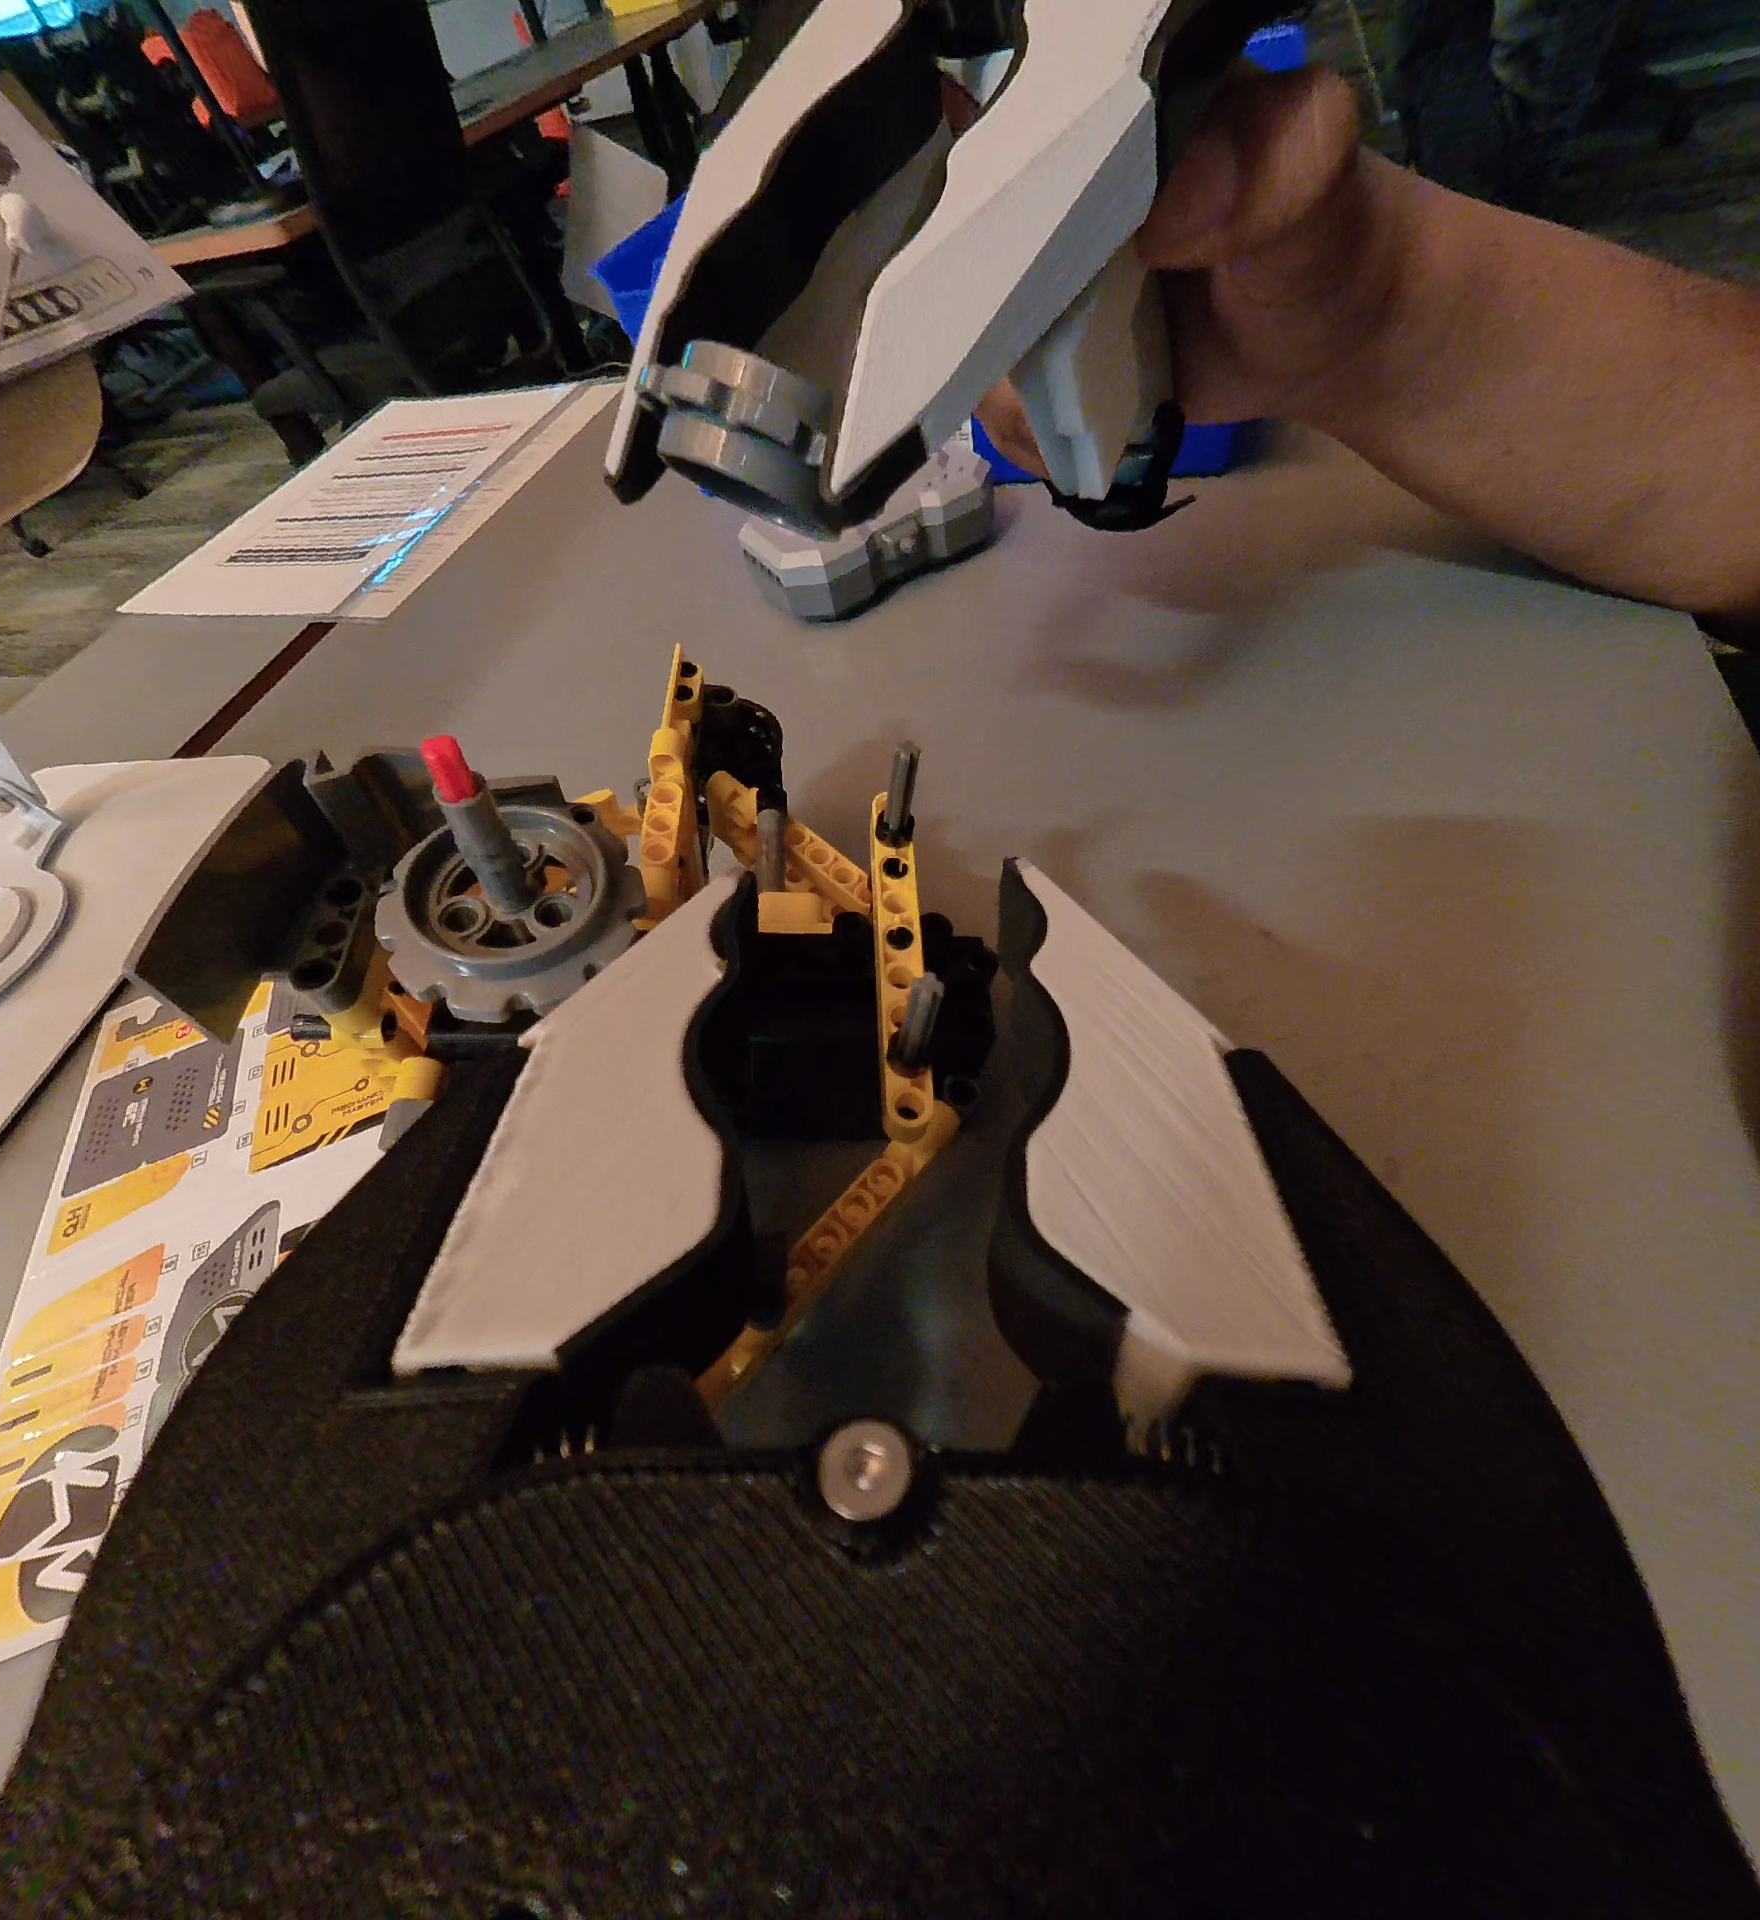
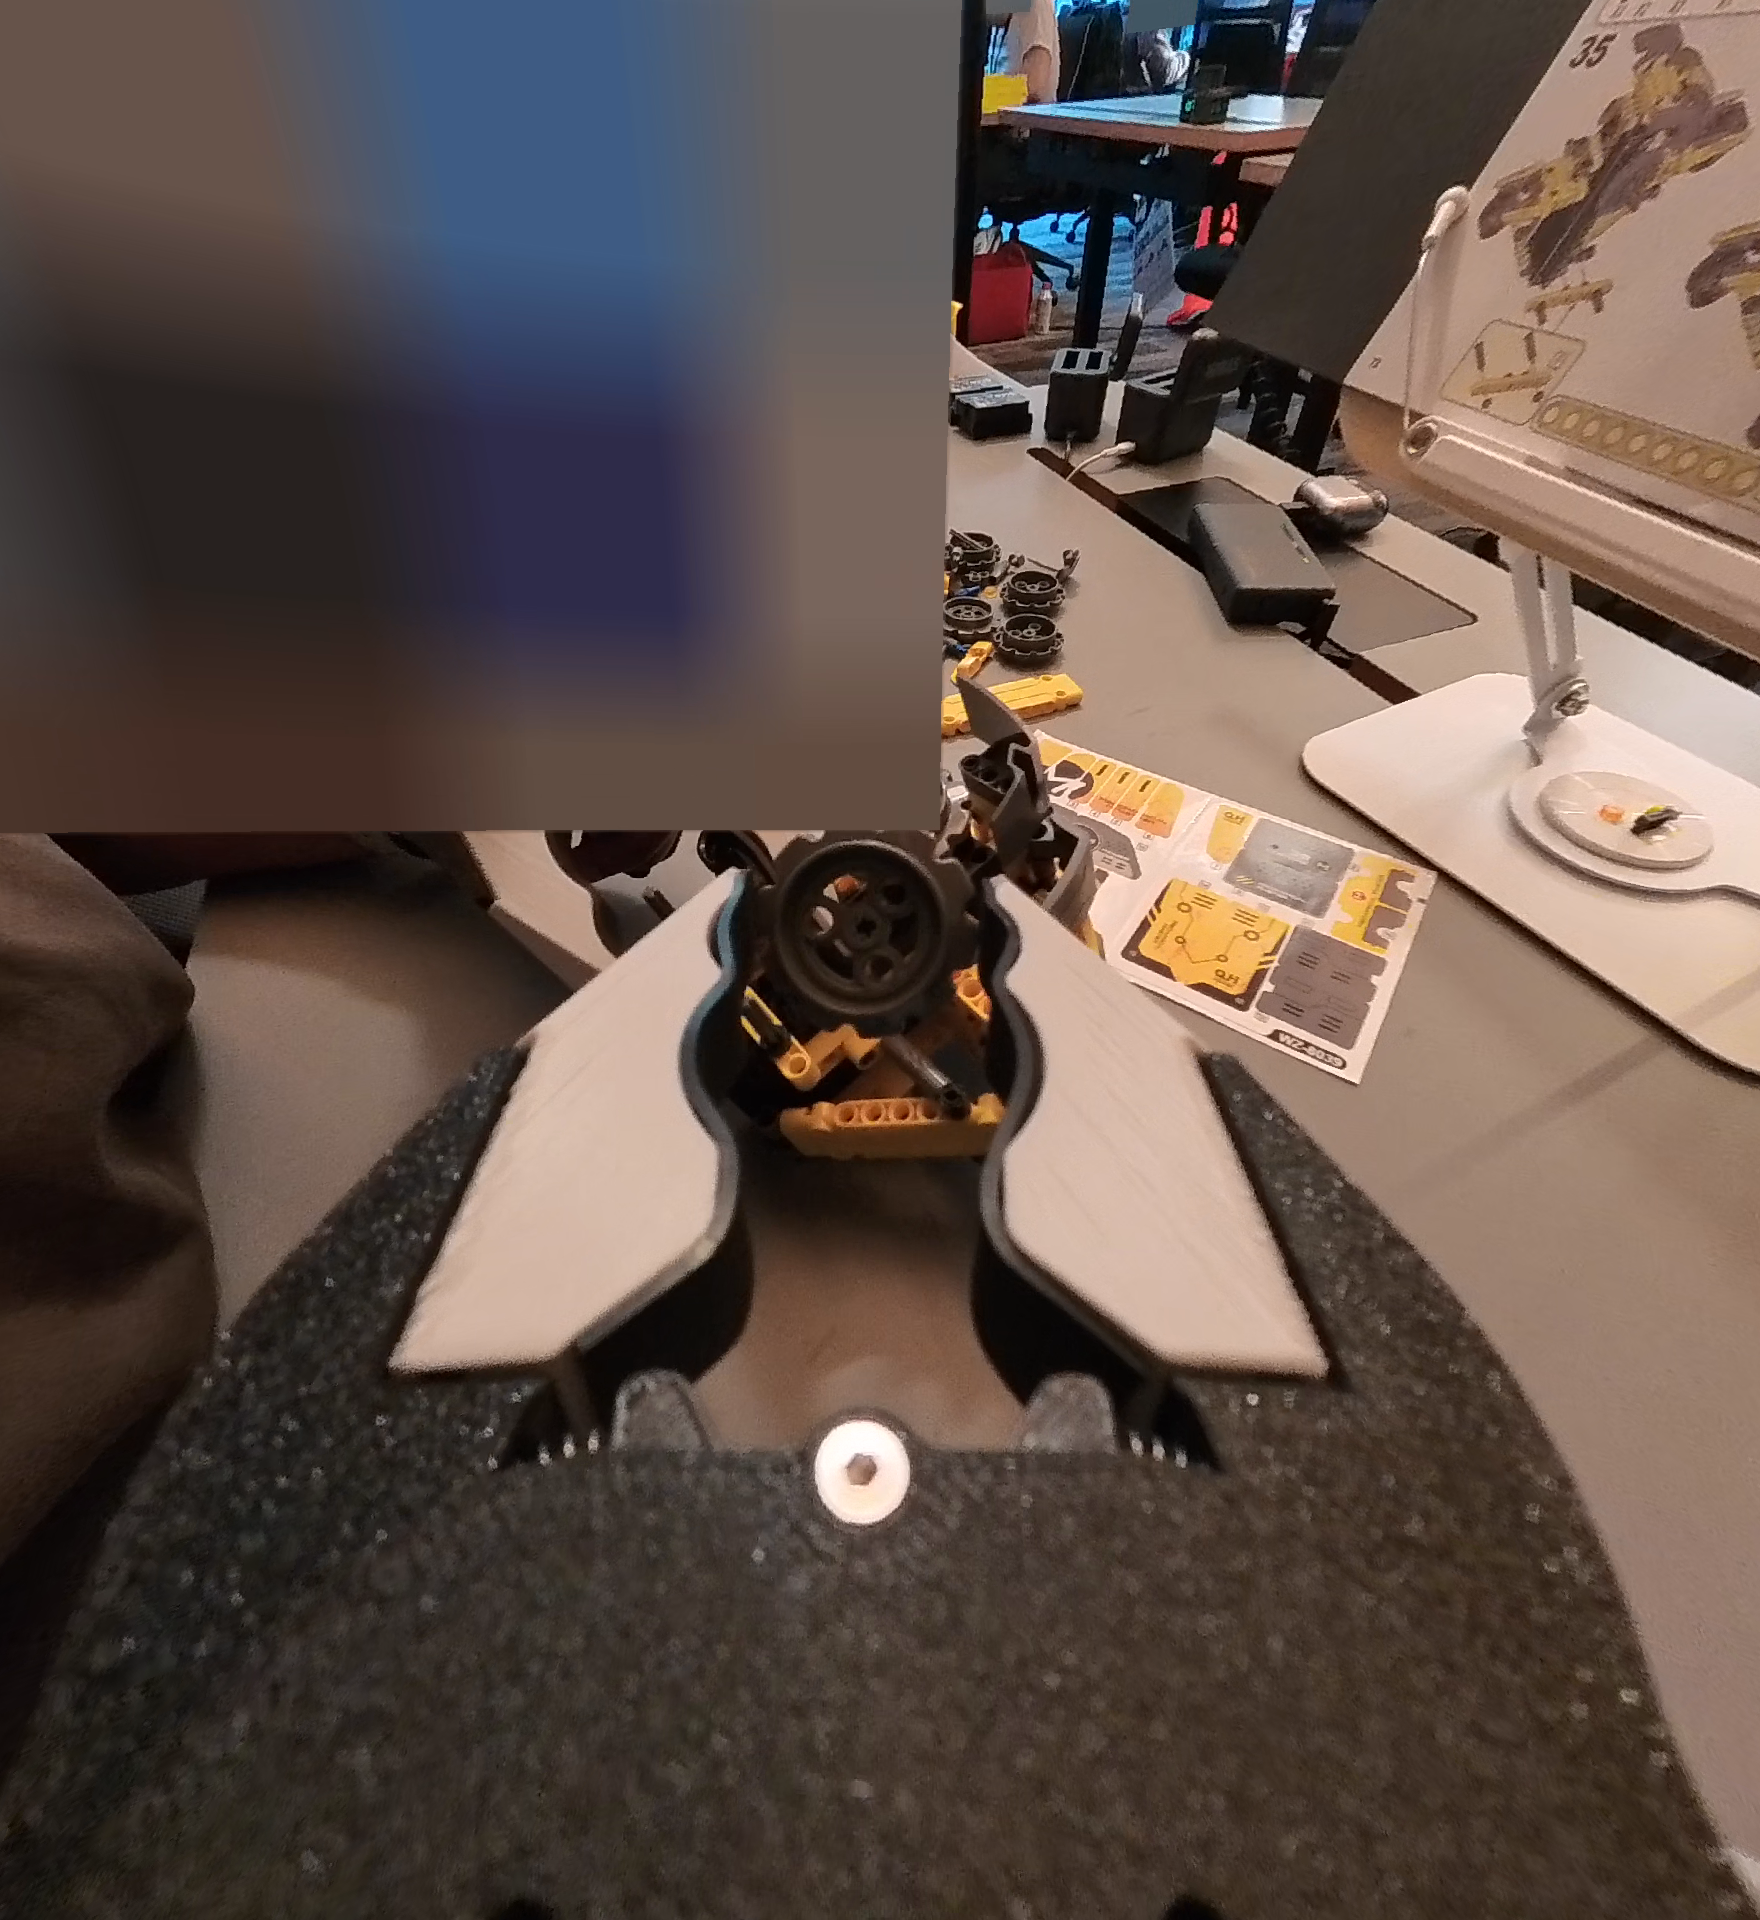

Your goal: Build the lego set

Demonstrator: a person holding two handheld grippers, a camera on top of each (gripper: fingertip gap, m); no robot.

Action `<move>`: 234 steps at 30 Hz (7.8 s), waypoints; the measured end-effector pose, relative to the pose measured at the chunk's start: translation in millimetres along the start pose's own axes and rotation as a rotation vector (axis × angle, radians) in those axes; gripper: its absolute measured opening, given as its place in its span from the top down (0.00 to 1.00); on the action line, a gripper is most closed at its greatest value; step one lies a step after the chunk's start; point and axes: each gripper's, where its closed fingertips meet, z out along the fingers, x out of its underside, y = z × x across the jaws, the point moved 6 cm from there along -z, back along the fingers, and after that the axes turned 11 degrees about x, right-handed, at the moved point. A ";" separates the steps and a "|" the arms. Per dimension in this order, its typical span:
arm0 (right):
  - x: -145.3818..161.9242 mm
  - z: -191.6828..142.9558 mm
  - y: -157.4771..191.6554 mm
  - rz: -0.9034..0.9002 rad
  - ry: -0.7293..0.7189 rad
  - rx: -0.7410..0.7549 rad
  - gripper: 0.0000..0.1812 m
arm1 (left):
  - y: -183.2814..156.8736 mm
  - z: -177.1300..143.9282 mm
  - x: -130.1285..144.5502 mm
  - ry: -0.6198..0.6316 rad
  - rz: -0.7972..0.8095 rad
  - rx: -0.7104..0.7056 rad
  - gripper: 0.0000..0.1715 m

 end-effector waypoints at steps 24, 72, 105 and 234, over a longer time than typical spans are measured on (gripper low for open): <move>14.3 12.3 -4.8 0.071 0.032 -0.046 0.77 | 4.0 -2.1 2.3 -0.022 -0.033 0.007 0.73; 30.2 18.7 11.8 -0.073 0.178 -0.082 0.77 | 3.7 -1.6 2.8 -0.010 -0.022 -0.001 0.73; 12.5 16.7 30.7 -0.241 0.303 -0.087 0.77 | 3.4 -0.9 2.5 -0.015 -0.008 -0.001 0.84; 63.5 35.5 16.3 1.136 0.152 -0.431 0.77 | -3.5 -16.2 -25.4 -0.103 0.050 -0.075 0.84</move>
